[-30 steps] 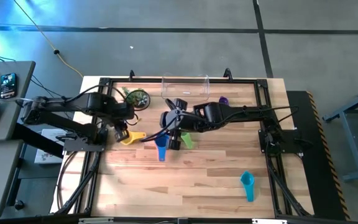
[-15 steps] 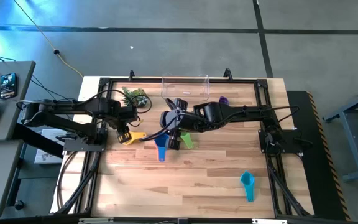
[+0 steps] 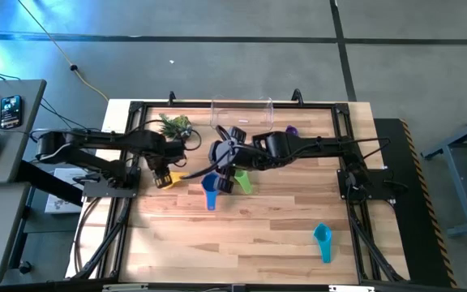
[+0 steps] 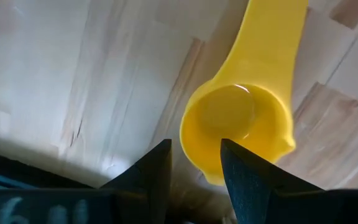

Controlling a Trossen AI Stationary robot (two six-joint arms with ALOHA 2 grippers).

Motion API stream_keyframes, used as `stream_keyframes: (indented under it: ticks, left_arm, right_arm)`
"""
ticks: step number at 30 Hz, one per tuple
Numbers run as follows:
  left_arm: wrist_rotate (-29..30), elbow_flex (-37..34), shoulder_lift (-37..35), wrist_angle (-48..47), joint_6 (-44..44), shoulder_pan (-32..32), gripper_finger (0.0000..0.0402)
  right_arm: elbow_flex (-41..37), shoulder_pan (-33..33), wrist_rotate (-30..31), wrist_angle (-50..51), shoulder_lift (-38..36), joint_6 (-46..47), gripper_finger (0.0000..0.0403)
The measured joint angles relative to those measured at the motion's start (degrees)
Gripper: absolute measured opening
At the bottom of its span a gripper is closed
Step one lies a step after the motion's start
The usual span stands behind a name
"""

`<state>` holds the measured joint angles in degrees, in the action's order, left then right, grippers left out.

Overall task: Nest measuring cups in basket
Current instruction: Stack the yellow measuring cup on top of the blue measuring cup

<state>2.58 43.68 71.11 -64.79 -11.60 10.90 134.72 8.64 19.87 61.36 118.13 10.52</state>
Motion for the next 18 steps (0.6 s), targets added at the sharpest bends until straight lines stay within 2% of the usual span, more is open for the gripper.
stream_keyframes:
  ticks: [18]
  left_arm:
    - [1.6,0.0,12.9,2.2,1.8,0.0,0.0126]
  right_arm:
    - [0.0,0.0,1.2,0.0,0.0,0.0,0.008]
